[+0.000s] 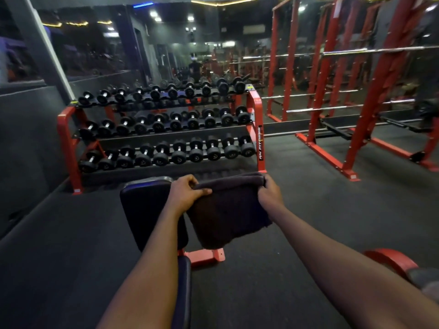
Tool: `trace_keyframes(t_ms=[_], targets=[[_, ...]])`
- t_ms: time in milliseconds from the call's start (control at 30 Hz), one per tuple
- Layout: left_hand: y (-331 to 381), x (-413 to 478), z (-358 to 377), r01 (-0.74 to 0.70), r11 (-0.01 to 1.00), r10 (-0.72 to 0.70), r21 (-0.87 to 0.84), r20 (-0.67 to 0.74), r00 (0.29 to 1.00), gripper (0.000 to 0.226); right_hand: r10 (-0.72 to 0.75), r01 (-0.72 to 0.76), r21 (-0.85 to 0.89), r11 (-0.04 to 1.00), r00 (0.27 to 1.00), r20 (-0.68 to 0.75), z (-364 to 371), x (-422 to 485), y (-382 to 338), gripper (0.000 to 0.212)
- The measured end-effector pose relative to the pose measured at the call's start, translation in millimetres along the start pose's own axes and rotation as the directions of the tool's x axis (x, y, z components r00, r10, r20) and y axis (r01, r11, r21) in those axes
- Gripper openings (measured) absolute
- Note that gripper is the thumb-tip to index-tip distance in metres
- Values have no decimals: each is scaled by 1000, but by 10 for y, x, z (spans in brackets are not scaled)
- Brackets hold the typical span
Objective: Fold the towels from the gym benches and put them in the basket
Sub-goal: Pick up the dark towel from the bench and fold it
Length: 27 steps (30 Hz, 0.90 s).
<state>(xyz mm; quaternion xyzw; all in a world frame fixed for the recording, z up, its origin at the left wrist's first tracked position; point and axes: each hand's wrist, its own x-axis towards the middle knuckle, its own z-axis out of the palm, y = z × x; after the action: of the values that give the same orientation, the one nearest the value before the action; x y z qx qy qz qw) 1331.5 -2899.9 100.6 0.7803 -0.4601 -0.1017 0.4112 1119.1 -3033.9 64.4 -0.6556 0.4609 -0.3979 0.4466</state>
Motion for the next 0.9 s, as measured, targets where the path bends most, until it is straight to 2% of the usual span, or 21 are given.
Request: trace_keyframes(t_ms=[100,233,300,400,500,600,733,900], targets=[[44,51,93,-71,997,71,-3,24,997,41,49,-50,-10,999,994,-96,-123,-142,64,18],[135,31,286,-179,983,181,-25,117,977,44,91,-94,0,996,959,-269,-366,-452,123,18],[214,-32,402,-237,970,242,-47,184,953,44,139,-127,58,990,928,-345,-504,-660,175,18],[413,-180,600,-308,947,321,-91,275,906,43,190,-137,155,978,892,-411,-770,-1072,272,5],[627,-346,844,-354,923,384,-149,342,858,45,228,-144,216,966,867,-442,-1043,-1492,392,14],[944,-692,1177,-425,873,488,-240,421,765,48,263,-149,237,960,773,-578,-1435,-2033,553,21],[1479,-1469,1610,-493,790,612,-364,509,605,53,283,-124,265,956,620,-732,-1992,-2997,606,7],[2029,-2657,2012,-502,694,714,-517,586,383,50,305,-137,273,952,388,-870,-2535,-4391,655,19]])
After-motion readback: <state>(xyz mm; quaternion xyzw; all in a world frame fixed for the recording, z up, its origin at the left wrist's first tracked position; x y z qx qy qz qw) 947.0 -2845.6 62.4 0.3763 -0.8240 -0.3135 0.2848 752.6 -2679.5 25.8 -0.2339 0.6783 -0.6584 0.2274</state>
